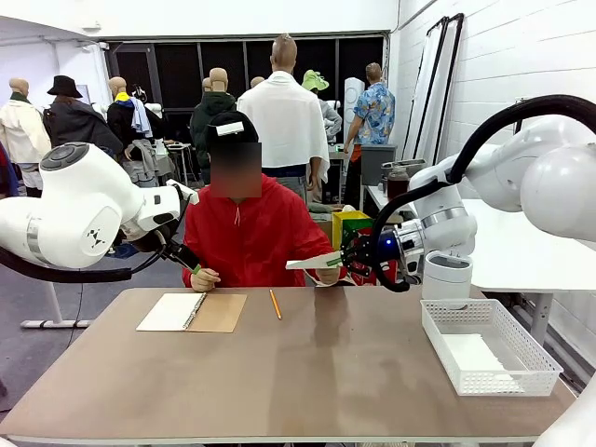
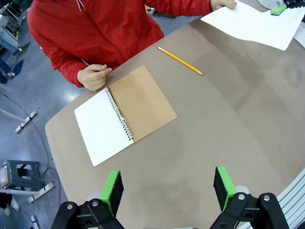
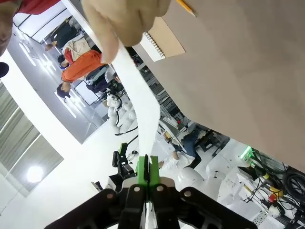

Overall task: Sort the paper based on its condition.
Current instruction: If a person hands you a paper, place it in the Organizing basket , and if it's crumpled, put it in the Trash can.

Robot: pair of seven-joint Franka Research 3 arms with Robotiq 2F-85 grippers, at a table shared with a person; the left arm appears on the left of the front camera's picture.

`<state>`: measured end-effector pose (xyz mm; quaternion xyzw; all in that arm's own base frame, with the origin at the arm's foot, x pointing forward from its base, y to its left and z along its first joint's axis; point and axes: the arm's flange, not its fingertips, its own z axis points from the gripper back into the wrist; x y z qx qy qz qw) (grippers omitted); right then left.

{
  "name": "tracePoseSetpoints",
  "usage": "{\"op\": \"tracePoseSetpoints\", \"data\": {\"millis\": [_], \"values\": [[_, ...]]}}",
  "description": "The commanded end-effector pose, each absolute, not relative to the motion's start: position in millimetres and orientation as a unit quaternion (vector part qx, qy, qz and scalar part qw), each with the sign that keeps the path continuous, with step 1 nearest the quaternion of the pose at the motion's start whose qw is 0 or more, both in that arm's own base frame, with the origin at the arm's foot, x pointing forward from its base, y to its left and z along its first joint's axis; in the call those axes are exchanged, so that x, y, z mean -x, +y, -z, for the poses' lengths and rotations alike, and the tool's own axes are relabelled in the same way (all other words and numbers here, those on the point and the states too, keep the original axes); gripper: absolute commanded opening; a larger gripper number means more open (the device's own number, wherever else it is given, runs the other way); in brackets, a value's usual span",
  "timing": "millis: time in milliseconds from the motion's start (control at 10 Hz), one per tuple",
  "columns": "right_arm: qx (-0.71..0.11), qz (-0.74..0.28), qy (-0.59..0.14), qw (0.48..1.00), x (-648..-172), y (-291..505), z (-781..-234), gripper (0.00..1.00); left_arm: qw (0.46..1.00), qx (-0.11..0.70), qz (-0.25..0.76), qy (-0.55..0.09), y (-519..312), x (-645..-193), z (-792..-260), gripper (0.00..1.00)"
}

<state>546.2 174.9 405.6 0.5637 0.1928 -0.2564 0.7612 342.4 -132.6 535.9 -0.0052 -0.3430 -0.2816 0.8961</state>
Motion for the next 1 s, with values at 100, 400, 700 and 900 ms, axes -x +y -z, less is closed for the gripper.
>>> {"op": "tracePoseSetpoints", "data": {"millis": [100,400,700,900], "values": [[-0.567,0.219,0.204,0.768,-551,170,-430,0.00,0.895,0.006,0.283,-0.345,-132,-342,-536,1.00],[-0.554,0.190,0.163,0.794,-542,128,-464,0.00,0.895,0.006,0.283,-0.345,-132,-342,-536,1.00],[-0.492,0.153,0.118,0.849,-529,73,-492,0.00,0.895,0.006,0.283,-0.345,-132,-342,-536,1.00],[-0.443,0.144,0.100,0.879,-515,40,-499,0.00,0.895,0.006,0.283,-0.345,-132,-342,-536,1.00]]}}
